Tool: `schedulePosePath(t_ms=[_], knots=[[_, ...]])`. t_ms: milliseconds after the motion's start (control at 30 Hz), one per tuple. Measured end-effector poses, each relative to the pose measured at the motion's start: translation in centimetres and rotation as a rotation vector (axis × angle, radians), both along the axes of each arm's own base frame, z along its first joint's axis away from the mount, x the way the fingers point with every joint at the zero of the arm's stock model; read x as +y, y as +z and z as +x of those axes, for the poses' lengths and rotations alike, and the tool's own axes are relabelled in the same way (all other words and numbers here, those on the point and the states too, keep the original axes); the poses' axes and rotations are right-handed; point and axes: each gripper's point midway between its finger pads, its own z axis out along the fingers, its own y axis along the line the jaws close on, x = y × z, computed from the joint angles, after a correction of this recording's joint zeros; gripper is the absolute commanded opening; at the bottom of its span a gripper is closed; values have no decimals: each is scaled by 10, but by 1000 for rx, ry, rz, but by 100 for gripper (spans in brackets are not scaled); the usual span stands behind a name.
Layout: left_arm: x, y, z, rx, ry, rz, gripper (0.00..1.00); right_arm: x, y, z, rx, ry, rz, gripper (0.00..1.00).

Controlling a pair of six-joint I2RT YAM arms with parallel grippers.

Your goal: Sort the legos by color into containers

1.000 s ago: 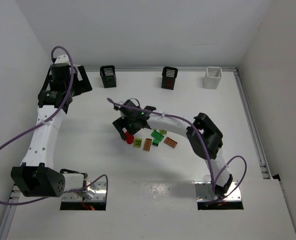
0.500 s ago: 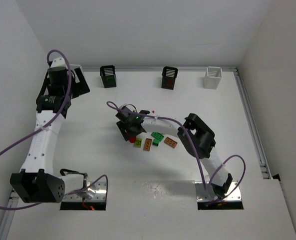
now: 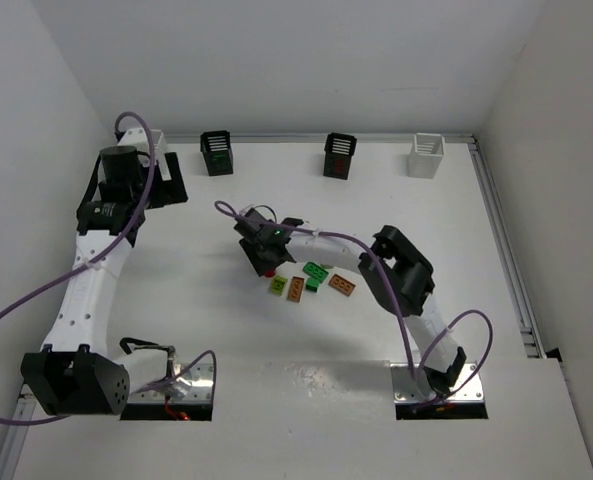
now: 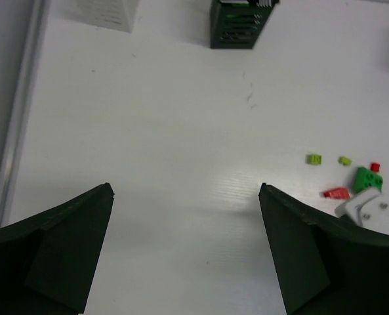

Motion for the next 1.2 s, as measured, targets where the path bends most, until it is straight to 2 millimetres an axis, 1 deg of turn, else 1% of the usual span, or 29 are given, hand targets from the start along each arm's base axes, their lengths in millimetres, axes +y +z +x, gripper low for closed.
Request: schedulePosePath(t_ms=[67, 100, 167, 267, 300, 400, 500, 567, 633, 667, 700, 767, 800, 833, 900, 967, 1000, 1033, 1100, 1200], knots=[[-10, -8, 0, 16, -70, -4, 100, -5, 16, 10, -46, 9, 1, 0], [-14, -13, 0, 24, -100, -9, 100, -8, 29, 18, -80, 11, 11, 0], [-25, -23, 0, 39, -162, -30, 100, -14, 67, 40, -171, 5, 48, 0], [-36, -32, 3, 54, -218, -62, 100, -27, 123, 76, -310, -27, 117, 0], [-39, -34, 5, 57, -233, -71, 100, -34, 142, 91, -362, -43, 141, 0], [-47, -42, 10, 68, -271, -98, 100, -59, 187, 139, -488, -118, 180, 0], [-54, -49, 14, 80, -302, -129, 100, -92, 220, 194, -589, -219, 199, 0], [-59, -55, 13, 87, -323, -148, 100, -115, 234, 230, -646, -284, 208, 0], [-64, -62, 10, 102, -344, -168, 100, -139, 240, 266, -687, -343, 209, 0], [-66, -65, 8, 108, -355, -178, 100, -151, 237, 281, -698, -369, 203, 0], [-68, -68, 7, 115, -363, -186, 100, -162, 234, 292, -703, -391, 195, 0], [-72, -74, 4, 125, -379, -200, 100, -186, 219, 314, -702, -431, 177, 0], [-73, -76, 3, 130, -385, -206, 100, -195, 210, 321, -694, -445, 165, 0], [-74, -79, 1, 135, -390, -210, 100, -203, 199, 326, -683, -456, 153, 0], [-75, -84, -1, 143, -396, -217, 100, -210, 184, 334, -667, -466, 141, 0], [-77, -87, -3, 148, -402, -222, 100, -211, 170, 337, -648, -464, 133, 0], [-77, -89, -4, 149, -405, -224, 100, -211, 167, 337, -643, -461, 132, 0], [-78, -90, -5, 148, -409, -227, 100, -210, 164, 338, -636, -456, 133, 0], [-80, -91, -7, 151, -418, -234, 100, -208, 163, 338, -634, -448, 140, 1], [-82, -92, -7, 149, -426, -238, 100, -207, 168, 340, -642, -444, 154, 8]])
